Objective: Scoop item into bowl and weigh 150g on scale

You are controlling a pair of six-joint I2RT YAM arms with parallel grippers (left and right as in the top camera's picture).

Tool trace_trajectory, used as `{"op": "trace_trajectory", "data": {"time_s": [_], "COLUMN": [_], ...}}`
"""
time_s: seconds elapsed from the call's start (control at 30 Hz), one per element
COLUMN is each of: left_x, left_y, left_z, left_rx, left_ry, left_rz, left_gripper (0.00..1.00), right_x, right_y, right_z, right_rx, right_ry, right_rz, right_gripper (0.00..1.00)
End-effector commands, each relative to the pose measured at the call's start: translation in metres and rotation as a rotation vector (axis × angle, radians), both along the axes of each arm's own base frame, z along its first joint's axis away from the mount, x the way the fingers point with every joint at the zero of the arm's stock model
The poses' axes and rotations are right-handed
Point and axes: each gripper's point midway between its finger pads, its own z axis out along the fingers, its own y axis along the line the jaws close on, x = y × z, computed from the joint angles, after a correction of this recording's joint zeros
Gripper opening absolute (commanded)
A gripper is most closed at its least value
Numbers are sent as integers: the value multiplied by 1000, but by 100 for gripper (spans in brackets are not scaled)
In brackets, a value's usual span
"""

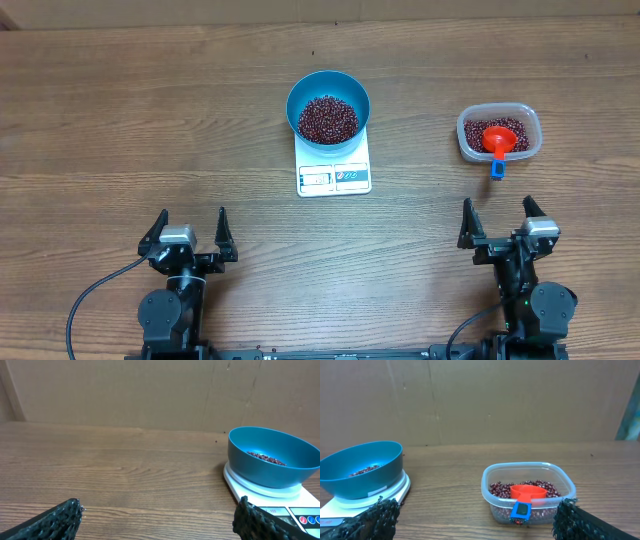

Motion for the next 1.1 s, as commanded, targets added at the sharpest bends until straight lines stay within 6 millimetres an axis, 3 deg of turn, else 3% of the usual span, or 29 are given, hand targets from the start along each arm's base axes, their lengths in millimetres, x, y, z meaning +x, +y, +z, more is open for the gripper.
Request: {"op": "trace_trajectory", "data": {"time_s": [0.0,0.23,1.07], "left_x": [0,0,0], "left_y": [3,3,3], "left_z": [0,0,0], "left_rx": [19,19,19], "left_ry": [-3,-3,-3], "left_rz": [11,11,11], "left_gripper": [100,99,100], "right_x": [1,0,0], "right_y": [-5,10,10], "right_z": [-4,-4,-3], "right_rx": [-9,-35,-31], "right_ry": [3,1,-2], "right_rz": [-59,0,3], "right_gripper": [100,100,100]}}
